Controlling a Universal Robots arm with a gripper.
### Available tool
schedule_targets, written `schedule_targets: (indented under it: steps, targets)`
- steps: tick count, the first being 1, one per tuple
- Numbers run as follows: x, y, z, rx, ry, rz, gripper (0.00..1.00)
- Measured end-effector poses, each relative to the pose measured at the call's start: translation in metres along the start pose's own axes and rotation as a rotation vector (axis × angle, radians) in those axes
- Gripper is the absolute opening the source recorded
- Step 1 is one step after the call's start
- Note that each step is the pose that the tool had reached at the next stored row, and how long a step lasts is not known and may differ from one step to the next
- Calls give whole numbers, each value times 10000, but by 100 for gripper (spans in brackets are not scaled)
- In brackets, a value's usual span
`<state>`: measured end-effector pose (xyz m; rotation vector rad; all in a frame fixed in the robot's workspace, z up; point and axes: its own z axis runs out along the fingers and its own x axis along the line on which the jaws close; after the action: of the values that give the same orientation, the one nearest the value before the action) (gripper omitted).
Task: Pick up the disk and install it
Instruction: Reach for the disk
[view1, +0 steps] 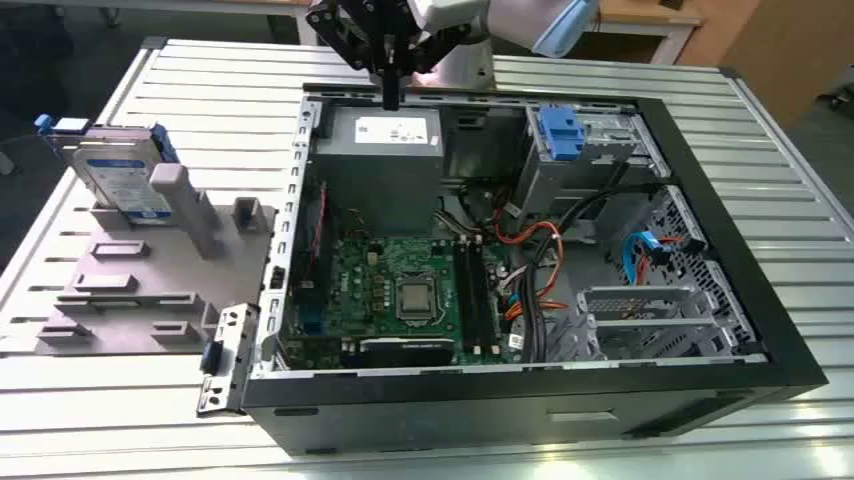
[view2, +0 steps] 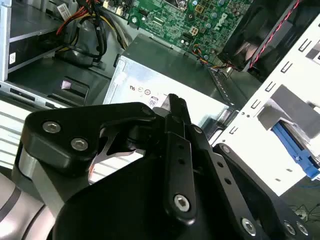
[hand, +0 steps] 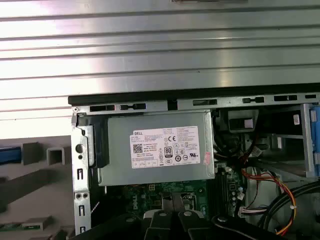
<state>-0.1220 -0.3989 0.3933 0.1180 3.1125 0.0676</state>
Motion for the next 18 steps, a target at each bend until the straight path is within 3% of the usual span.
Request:
schedule_targets:
  steps: [10, 18]
  targets:
    - [5, 0, 0, 1, 0, 2, 11]
    - [66, -5, -1, -1, 0, 0, 11]
